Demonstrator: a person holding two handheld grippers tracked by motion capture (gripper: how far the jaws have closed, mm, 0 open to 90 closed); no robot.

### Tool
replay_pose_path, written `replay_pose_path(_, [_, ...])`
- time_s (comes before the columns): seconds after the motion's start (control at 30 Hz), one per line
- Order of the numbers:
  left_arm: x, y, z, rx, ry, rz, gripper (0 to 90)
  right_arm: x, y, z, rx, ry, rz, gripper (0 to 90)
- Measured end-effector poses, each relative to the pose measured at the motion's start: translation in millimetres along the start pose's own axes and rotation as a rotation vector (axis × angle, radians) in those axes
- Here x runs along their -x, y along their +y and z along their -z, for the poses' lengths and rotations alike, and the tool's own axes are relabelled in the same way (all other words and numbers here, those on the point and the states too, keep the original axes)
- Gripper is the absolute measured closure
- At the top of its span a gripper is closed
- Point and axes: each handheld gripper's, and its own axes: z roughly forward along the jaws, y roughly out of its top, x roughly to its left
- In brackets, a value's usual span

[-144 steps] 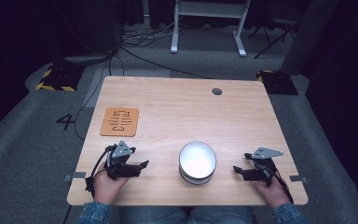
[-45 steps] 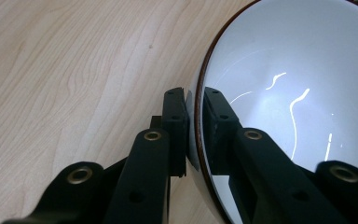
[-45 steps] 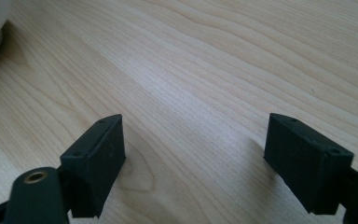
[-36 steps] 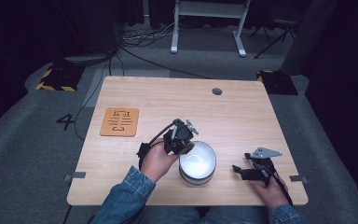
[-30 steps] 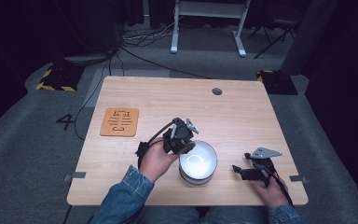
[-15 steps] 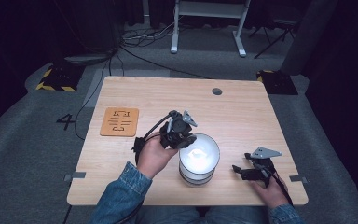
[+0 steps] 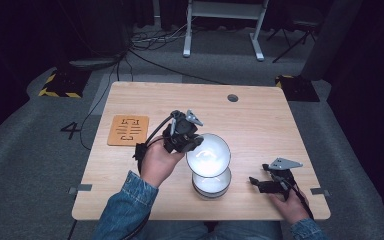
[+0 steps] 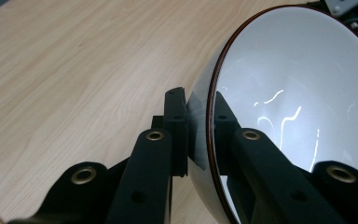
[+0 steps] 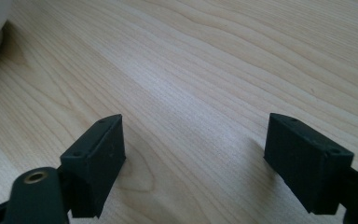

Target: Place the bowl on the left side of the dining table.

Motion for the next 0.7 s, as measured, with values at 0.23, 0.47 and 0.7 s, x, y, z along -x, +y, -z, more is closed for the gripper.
replay_pose_path(0.23, [-16.7,-2.8,16.3,0.013,0.058,0.051,82.1,-0.9,1.1,-1.0,-0.001,-0.005,-0.016,20.5])
replay_pose_path(0.47, [-39.3,-10.1,30.7,0.042,0.09,0.116,82.1,-0.1,1.0,-1.1,-0.001,-0.006,-0.008,20.5])
replay_pose_path(0.7, [-64.2,-8.8,35.1,0.048,0.124,0.174,82.1,0.0,1.1,-1.2,0.0,-0.005,-0.01,20.7])
